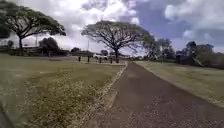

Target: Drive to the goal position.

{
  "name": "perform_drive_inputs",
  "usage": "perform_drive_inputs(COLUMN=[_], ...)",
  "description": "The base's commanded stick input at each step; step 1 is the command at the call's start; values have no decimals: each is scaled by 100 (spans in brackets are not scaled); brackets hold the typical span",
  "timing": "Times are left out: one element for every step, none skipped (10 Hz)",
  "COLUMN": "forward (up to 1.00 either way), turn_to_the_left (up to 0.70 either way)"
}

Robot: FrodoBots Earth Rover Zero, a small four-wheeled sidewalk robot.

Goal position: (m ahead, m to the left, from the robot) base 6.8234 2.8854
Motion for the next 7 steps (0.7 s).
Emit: perform_drive_inputs(forward=[67, 68, 68, 68, 68, 68, 67], turn_to_the_left=[-34, -34, -34, -34, -34, -31, -16])
